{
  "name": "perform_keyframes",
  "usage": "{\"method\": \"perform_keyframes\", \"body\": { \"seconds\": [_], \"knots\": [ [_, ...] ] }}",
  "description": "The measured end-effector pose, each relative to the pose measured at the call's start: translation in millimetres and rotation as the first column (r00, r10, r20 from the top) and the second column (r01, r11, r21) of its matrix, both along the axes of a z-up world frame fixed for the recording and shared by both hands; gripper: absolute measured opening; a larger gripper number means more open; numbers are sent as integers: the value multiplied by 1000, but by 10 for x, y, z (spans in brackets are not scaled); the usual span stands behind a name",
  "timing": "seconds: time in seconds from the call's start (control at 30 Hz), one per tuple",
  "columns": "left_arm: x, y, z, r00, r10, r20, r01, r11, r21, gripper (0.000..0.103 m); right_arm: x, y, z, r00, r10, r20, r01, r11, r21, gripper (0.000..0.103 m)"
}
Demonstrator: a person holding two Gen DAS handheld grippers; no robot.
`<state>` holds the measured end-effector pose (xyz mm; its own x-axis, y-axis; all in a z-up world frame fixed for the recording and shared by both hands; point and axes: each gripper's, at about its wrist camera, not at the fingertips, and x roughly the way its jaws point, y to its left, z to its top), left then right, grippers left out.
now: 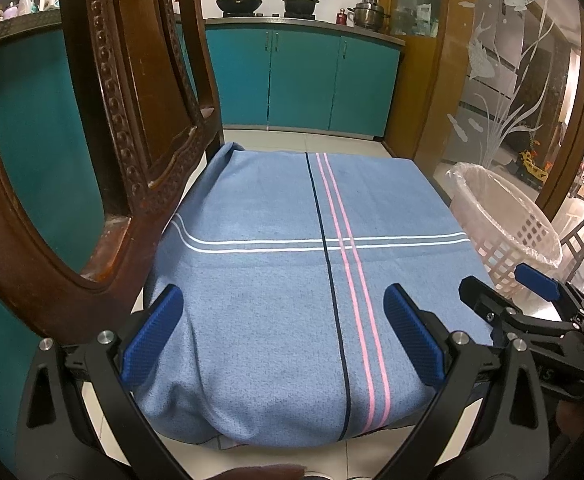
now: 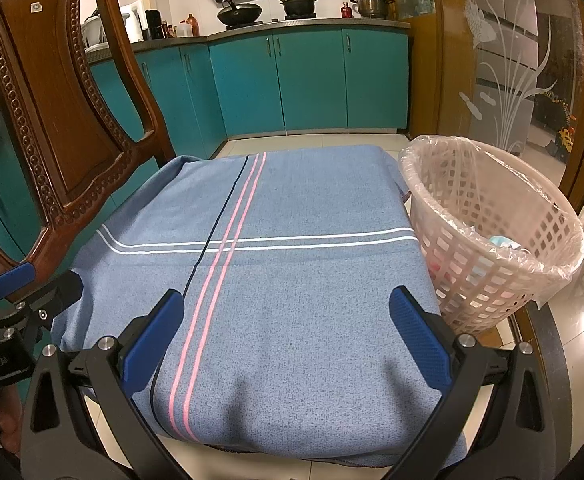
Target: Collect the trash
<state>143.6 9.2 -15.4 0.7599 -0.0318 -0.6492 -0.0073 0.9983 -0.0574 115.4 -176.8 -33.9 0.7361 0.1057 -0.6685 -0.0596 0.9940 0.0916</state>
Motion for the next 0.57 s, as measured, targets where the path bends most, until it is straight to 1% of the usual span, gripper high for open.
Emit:
{"method": "perform_keyframes", "body": {
  "seconds": [0.2, 0.3, 0.57],
  "knots": [
    [-37, 1, 15, 1000, 2, 10, -2, 1000, -1, 100, -12, 2, -24, 1000, 6, -3, -6, 1000, -2, 100],
    [-45, -2, 18, 1000, 7, 14, -7, 1000, 11, 100, 5, 17, -11, 1000, 9, -6, -9, 1000, -5, 100],
    [-16, -8, 8, 1000, 7, 0, -7, 1000, 10, 100, -1, 31, -6, 1000, 12, -7, -12, 1000, -7, 100]
  ]
}}
